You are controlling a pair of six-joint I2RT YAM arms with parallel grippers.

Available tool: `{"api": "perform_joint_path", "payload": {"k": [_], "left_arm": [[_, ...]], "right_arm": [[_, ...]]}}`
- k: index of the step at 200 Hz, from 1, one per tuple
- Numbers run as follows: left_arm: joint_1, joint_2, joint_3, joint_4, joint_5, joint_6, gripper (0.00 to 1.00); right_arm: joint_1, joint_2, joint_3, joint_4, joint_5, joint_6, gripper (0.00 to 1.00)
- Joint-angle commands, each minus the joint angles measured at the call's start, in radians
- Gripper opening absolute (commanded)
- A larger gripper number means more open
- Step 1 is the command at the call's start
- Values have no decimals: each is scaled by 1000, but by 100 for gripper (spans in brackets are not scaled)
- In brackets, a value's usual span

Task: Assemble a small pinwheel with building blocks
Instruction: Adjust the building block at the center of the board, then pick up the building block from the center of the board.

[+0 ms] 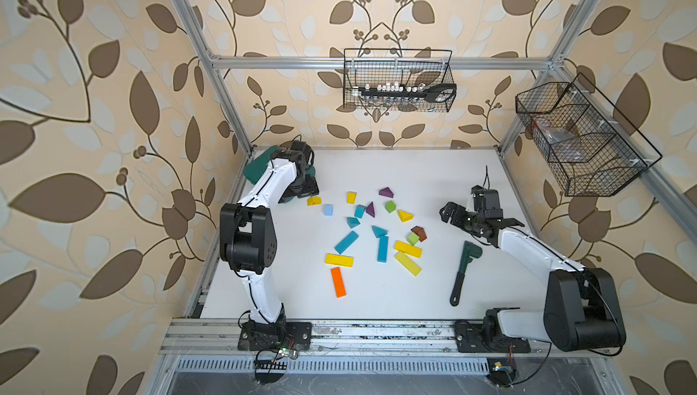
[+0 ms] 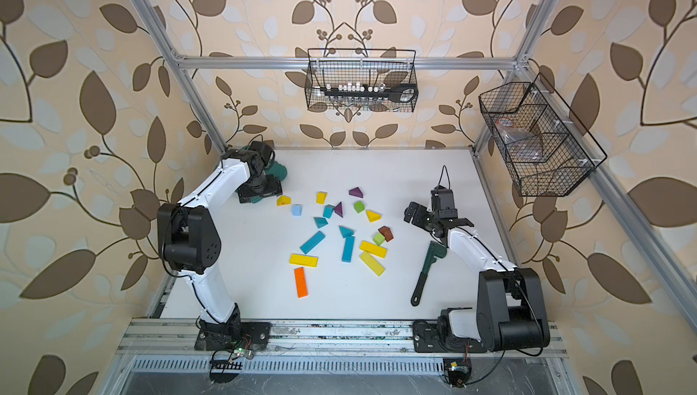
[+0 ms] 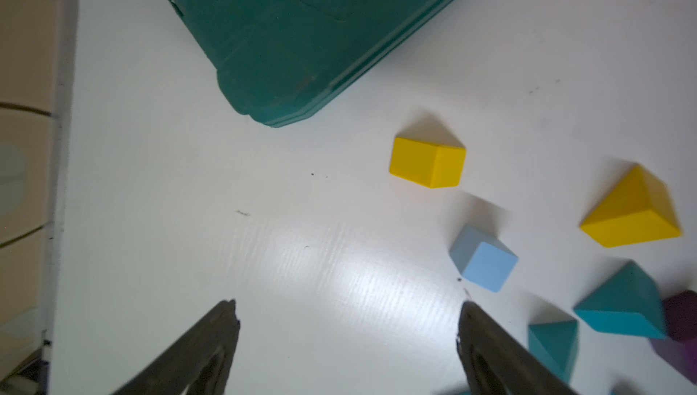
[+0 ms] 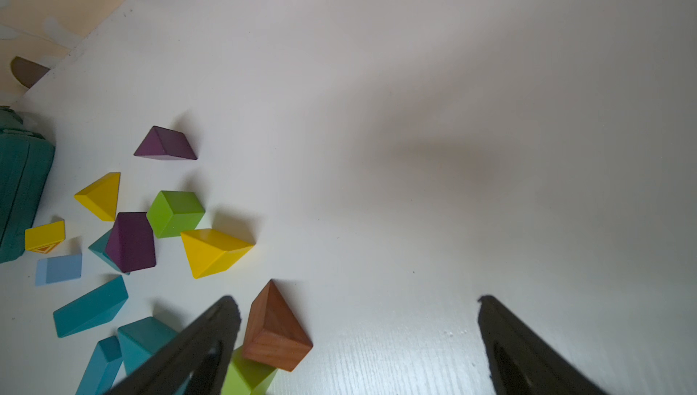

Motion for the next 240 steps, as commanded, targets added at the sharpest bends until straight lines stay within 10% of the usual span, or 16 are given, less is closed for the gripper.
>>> {"api": "perform_joint_path", "payload": {"k": [1,240], "left_arm": [[-26,79,33,-88,-77,85,91],[21,471,393,-13,50,345,69]], "right_arm": [[-3,2,17,-2,-7,3,100],[-3,53,36,-7,10,-3,100]]}}
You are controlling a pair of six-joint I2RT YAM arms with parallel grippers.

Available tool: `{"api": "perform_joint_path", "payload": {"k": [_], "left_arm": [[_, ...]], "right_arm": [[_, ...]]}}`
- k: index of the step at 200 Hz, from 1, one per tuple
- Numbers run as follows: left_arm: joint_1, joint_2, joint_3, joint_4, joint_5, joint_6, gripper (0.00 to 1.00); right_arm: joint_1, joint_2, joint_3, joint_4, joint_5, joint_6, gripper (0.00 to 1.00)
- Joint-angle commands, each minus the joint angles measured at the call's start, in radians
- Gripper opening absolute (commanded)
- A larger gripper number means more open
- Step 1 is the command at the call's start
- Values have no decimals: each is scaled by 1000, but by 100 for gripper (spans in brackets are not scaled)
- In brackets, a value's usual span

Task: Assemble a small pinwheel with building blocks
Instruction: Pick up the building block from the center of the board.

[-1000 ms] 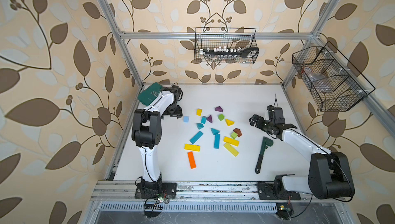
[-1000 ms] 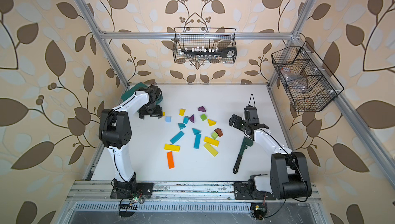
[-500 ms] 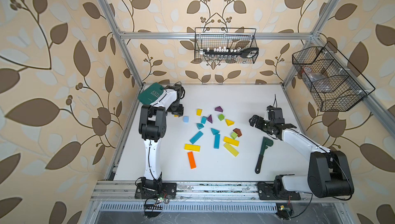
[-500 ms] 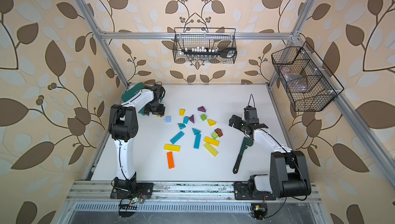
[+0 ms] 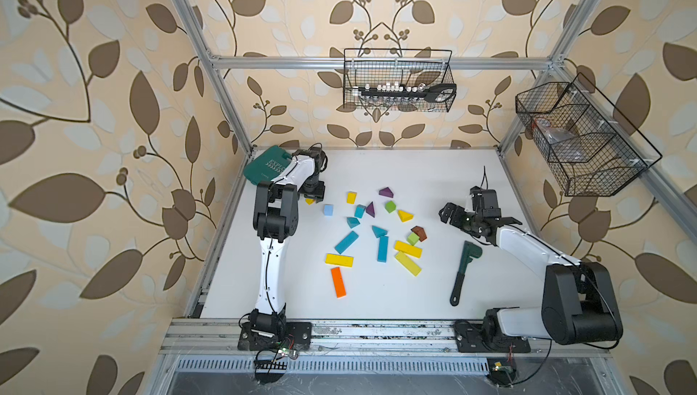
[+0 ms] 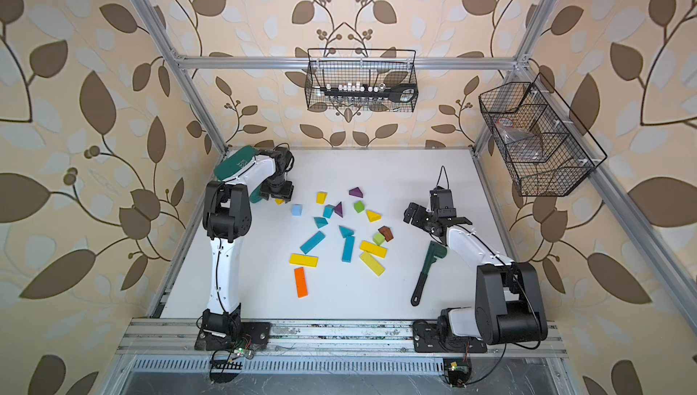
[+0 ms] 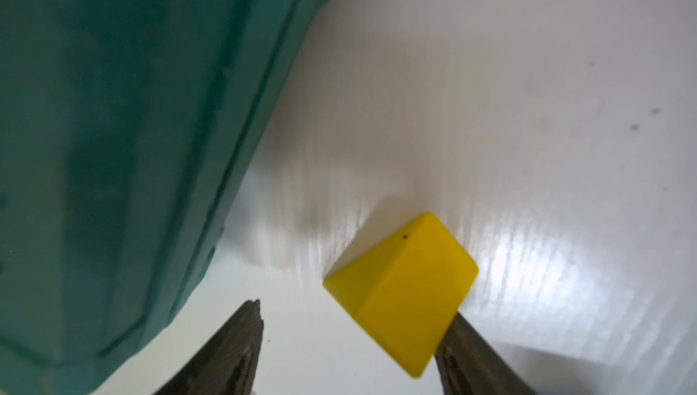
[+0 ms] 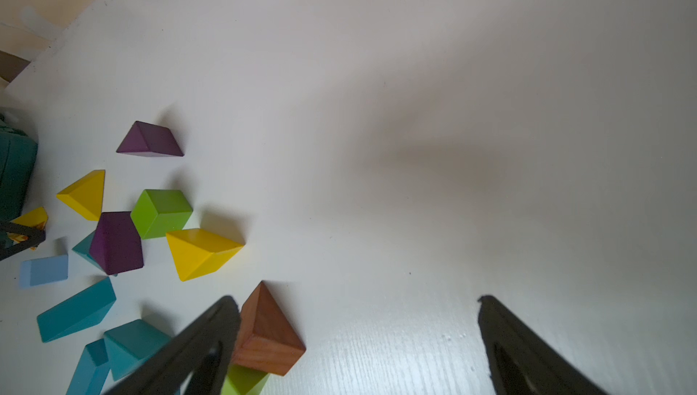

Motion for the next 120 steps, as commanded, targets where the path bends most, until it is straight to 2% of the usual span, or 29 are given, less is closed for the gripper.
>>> {"api": "perform_joint_path", "payload": {"k": [1,36,85,102,120], "left_arm": [[18,28,54,-13,47,27,69],[22,38,60,-11,102,26,58],[26,24,46,-43,162,-56,30],[32,-18,35,-55,211,-109,21],[42,-106,-25,-21,298,-161,12]], "right_arm": [[-3,20,30,-7,9,-2,100],[-3,37,36,-5,6,-2,100],[0,31,40,-2,-13,-14,100],[21,22,40,18,-50,-34,100],[95,21,54,42,-83,-73,100]]}}
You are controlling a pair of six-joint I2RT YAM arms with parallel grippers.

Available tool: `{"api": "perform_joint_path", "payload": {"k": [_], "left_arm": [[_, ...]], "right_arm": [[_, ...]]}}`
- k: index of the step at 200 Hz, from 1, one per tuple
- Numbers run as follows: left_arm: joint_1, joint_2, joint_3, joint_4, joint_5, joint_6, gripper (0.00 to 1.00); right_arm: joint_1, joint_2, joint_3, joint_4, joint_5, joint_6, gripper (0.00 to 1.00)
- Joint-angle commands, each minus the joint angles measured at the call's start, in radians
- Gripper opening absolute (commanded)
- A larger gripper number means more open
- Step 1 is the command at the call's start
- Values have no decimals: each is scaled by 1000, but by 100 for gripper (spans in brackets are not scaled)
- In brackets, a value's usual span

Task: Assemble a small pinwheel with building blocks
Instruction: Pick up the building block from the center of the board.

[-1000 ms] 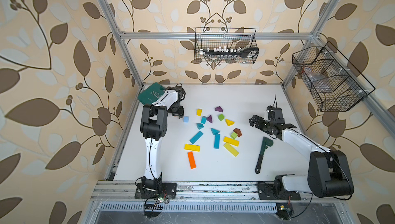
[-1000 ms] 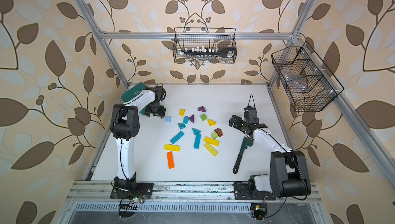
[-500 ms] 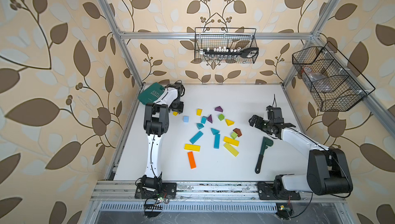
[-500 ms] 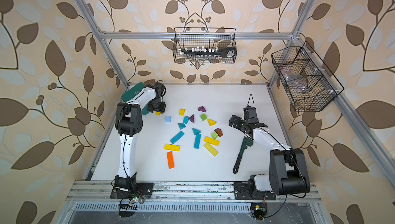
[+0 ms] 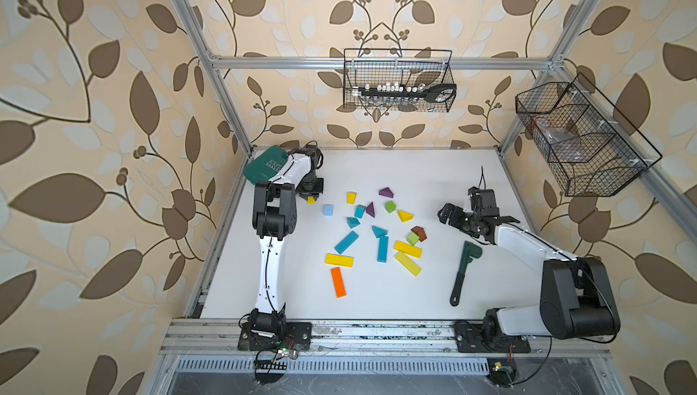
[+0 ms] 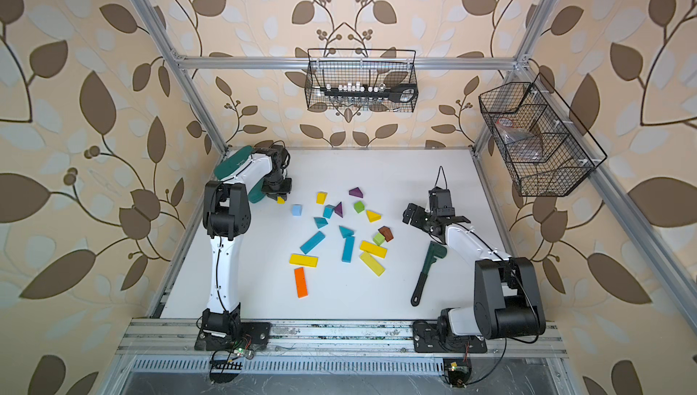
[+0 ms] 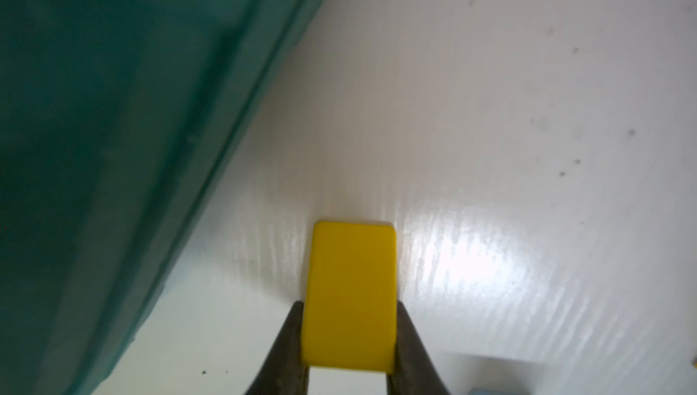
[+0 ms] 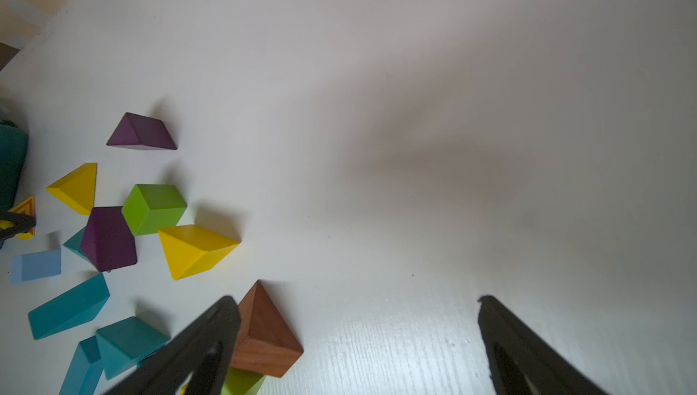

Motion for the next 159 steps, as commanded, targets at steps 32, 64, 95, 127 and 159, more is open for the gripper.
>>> {"api": "perform_joint_path", "payload": {"k": [32,64,95,127,159], "left_arm": [[85,-342,-267,139,385,-214,0],[128,-562,-537,379,593,-408,0],[124,-707,-737,584,699,-621,0],[106,-815,-863,730,747,-758,0],[93,-855,-902,761,779,-774,0]], "right_arm": [[282,15,135,5,-45,-155,100],[477,58,241,-3,-20,-147,93],[618,170,375,-10,-10,-83,84],[676,287,483,50,-72,-22,82],[680,355,548,100,-87,25,78]]}}
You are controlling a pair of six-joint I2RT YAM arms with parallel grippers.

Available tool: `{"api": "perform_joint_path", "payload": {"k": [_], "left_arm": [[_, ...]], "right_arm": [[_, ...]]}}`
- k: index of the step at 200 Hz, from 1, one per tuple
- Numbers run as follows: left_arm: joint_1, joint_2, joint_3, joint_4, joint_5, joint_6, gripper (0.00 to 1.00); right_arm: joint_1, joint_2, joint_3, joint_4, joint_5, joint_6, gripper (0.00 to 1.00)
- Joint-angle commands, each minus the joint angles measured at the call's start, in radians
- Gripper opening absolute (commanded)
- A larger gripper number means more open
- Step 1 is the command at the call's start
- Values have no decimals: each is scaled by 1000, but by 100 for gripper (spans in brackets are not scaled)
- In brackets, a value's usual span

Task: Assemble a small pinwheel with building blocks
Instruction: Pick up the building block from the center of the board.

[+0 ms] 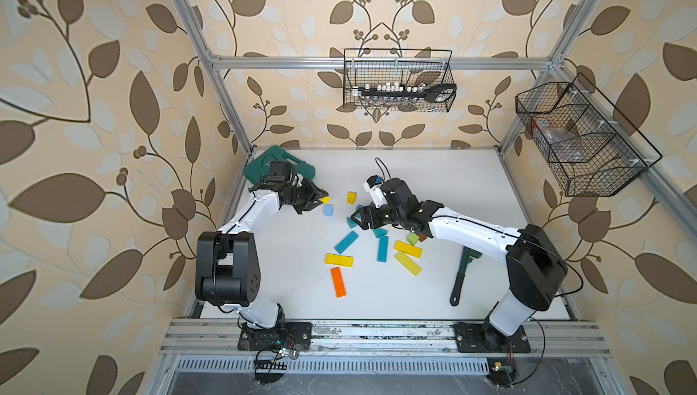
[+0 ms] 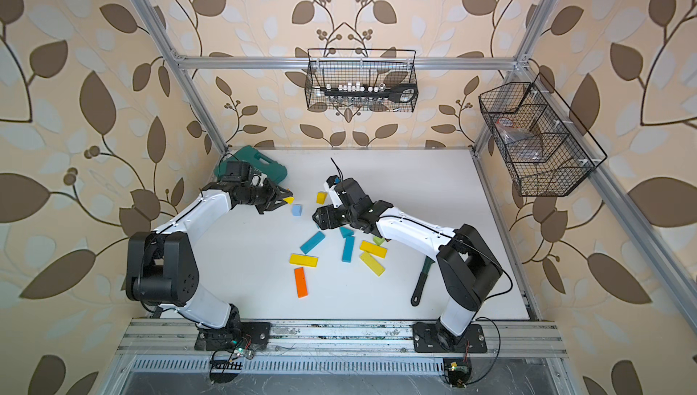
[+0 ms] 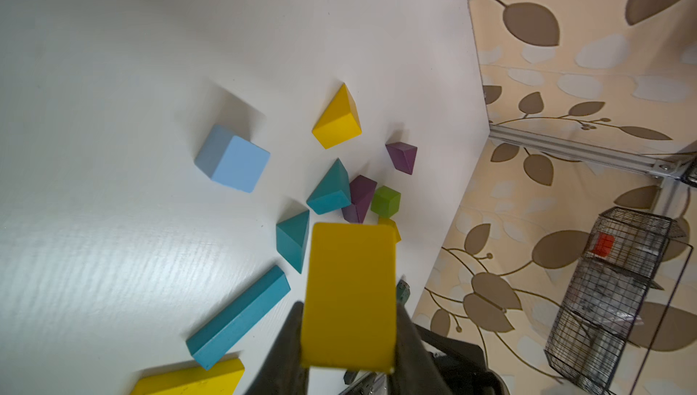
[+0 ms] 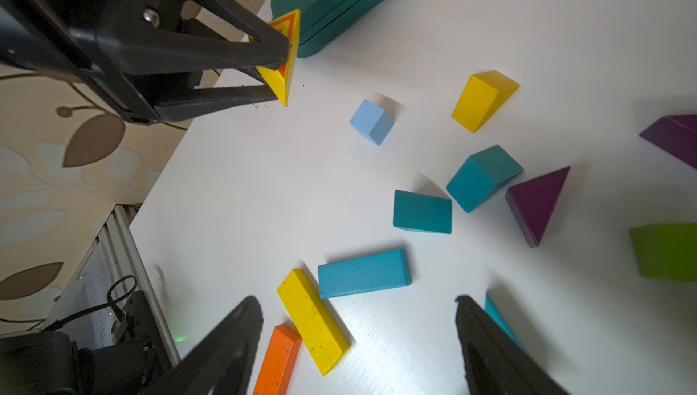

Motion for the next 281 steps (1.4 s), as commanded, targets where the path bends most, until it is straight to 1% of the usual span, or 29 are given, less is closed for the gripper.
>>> {"api": "perform_joint_path", "payload": {"k": [1,14,33,57,76,105,121,131,138,151,177,189,200,206,225,231,247,260,271,281], "left_arm": [[-7,-67,-21,114,76,-71,0],[-9,-66,-35,127,85,-86,0],[-17,-61,-66,180,97,-119,0],[-40,-42,-79,229,122,-148,0],[-67,-29,-72,253,142,-148,0],[-106,-11,-63,274,173,-130,0],[-123,16,-40,218,160,-85,0],[-136,38,-40,222,160,-63,1],[-147,58,-36,213,151,-52,0],[-172,100,-30,226,142,-58,0],[-239,165,-1,290,144,-81,0],[-267,202,37,284,172,-56,0],[-289,239,75,270,228,-30,0],[-301,256,91,265,268,14,0],[-311,285,125,190,358,116,0],[-310,287,128,171,387,146,0],[-310,281,141,98,443,239,0],[-310,280,149,59,482,284,0],[-309,278,160,20,494,317,0],[-311,275,156,26,512,323,0]], "right_arm": [[2,44,71,52,-33,50,78],[8,74,104,56,-39,51,78],[7,110,139,65,-44,65,74],[7,150,178,90,-84,67,73],[7,175,196,97,-104,33,73],[-6,163,161,112,-115,-21,72],[-27,121,97,110,-135,-44,71],[-32,82,40,108,-133,-45,69],[-68,52,-4,106,-139,-42,68],[-97,-6,-93,122,-137,-25,65],[-110,-84,-209,138,-146,-37,65],[-113,-102,-242,155,-143,-45,65],[-117,-108,-264,173,-155,-68,67],[-120,-113,-271,176,-166,-87,68],[-149,-150,-328,213,-231,-210,74],[-161,-166,-346,224,-243,-240,75],[-216,-209,-401,267,-325,-335,81],[-253,-231,-408,254,-377,-408,84],[-273,-243,-398,230,-387,-459,86],[-282,-246,-389,230,-388,-491,86]]}}
